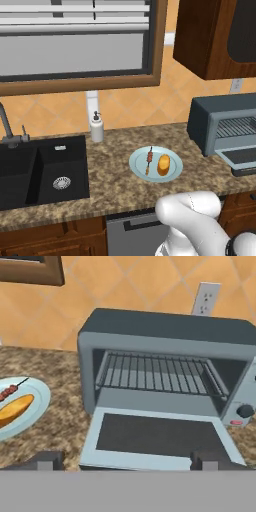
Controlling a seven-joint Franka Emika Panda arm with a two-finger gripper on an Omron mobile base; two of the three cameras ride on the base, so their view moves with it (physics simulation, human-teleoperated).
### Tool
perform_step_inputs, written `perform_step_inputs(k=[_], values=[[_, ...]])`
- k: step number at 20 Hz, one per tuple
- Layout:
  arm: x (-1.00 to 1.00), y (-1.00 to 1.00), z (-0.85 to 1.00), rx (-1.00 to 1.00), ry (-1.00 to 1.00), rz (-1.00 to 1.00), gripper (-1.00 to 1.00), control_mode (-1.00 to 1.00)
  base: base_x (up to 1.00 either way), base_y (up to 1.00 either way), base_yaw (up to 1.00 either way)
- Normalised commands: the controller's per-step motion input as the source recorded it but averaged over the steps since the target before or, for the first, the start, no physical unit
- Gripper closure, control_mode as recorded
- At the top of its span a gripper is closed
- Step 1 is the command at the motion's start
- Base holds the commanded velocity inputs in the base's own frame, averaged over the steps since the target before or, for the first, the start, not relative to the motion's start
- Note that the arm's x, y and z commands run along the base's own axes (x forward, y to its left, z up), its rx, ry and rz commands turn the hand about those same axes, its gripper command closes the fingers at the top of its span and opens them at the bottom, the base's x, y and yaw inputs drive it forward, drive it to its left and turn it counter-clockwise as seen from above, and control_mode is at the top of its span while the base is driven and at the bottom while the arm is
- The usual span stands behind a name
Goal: Pick up the kebab skewer and baguette bread, and place them inside the toaster oven. Close the toaster oven door and start by setting the timer.
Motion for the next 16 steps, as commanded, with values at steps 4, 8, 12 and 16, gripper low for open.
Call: perform_step_inputs(k=[4, 8, 12, 16], values=[[0.00, -0.81, -0.05, 0.00, -0.18, 0.00, -1.00, -1.00, 0.00, 0.00, 0.00], [0.01, -0.50, -0.01, 0.00, -0.17, 0.00, -1.00, -1.00, 0.00, 0.00, 0.00], [0.00, -0.28, -0.01, 0.00, -0.12, 0.00, -1.00, -1.00, 0.00, 0.00, 0.00], [0.11, -0.04, -0.01, 0.00, -0.07, 0.00, -1.00, -1.00, 0.00, 0.00, 0.00]])
